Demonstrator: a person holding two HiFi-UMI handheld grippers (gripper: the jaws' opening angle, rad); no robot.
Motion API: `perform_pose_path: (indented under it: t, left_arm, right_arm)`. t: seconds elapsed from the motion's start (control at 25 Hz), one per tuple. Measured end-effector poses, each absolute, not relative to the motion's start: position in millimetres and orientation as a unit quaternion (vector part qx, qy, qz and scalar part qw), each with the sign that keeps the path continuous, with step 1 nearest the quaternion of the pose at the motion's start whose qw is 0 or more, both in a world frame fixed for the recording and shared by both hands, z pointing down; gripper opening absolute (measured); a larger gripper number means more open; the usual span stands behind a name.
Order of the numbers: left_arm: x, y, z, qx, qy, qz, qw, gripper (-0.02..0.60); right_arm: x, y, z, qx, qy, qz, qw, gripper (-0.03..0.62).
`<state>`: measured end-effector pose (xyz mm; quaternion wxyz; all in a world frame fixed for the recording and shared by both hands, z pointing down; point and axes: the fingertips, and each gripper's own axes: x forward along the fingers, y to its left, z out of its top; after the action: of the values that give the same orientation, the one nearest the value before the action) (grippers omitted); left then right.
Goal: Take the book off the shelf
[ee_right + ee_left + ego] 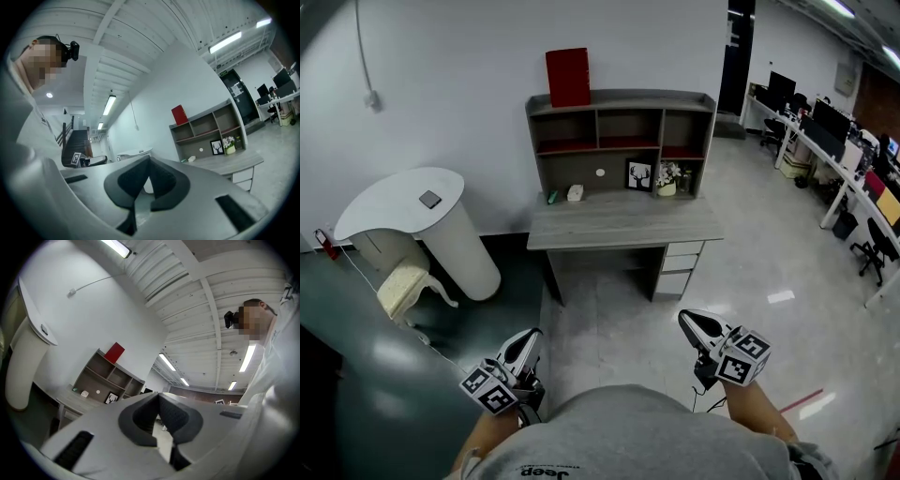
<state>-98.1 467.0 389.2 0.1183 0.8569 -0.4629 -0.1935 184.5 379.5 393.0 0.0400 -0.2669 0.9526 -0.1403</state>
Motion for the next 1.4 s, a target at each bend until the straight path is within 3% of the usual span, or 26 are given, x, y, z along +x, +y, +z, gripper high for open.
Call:
perform_pose_path:
  t: [0.36,0.72,1.08,1.4]
  left_arm:
    - [-43,456,389,0.86,-0.461,-0.182,0.121,0.026]
    - [-60,436,394,0.855,-0.47,-0.182,0.126,0.026]
    - [-144,361,415,0.853,-0.458,-0.207,0.138,0.026]
    - [-260,245,414,0.875,-0.423,-0.187,0.142,0.026]
  right_arm:
    - [249,376,408,-0.277,0.948,-0.148,0.045,0.003]
    - [230,355,408,-0.267,0.953,-0.143,0.037,0.005]
    - [158,285,412,-0.285,0.951,-0.121,0.01,0.005]
    - [19,182,396,-0.294,0.949,-0.115,0.019,0.005]
